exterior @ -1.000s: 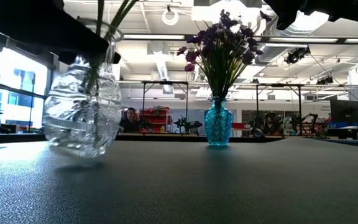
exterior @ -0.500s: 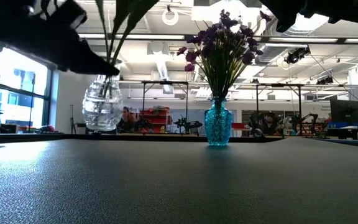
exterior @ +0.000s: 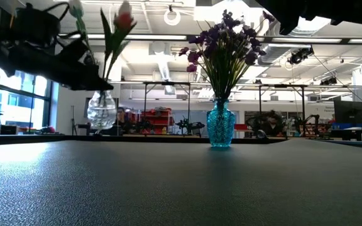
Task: Sort flowers into vase by color
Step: Move the transparent vase to the top left of the table, then return to Home Position
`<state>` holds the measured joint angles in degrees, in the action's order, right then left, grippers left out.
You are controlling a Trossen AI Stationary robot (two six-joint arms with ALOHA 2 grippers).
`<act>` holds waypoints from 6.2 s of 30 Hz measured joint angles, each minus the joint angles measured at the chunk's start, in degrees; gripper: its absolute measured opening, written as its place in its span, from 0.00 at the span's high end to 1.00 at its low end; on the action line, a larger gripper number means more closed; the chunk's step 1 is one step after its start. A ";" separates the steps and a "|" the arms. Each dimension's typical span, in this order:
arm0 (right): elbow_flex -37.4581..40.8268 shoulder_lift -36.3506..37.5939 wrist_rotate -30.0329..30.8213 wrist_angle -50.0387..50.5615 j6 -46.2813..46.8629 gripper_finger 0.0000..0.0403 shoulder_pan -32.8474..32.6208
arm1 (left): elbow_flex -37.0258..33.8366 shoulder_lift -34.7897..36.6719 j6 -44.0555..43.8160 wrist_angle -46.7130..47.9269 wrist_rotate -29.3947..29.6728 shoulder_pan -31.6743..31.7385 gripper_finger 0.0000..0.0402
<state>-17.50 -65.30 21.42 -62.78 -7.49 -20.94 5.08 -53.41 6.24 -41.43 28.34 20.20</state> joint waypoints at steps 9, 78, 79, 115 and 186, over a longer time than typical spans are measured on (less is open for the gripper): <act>0.00 0.00 0.05 0.47 0.61 0.48 0.34 | 0.00 -0.10 -4.34 6.63 -7.82 13.64 0.64; 0.00 0.00 0.10 2.18 1.70 0.48 0.34 | 11.56 7.28 -16.37 59.77 -1.18 17.51 0.25; 0.00 0.01 0.10 2.19 1.70 0.48 0.34 | 11.56 7.29 -17.81 60.89 -1.20 17.51 0.25; -0.04 3.61 7.36 47.32 27.04 0.48 -2.84 | 11.52 -12.48 -36.55 21.13 22.03 -46.57 0.25; 12.74 65.00 -30.46 66.82 16.46 1.00 7.42 | -4.44 45.44 -7.79 36.90 -24.81 -16.52 0.25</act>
<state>-4.75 -0.30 -9.04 4.03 8.97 -13.52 0.64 -7.98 -1.55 -4.52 3.53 3.68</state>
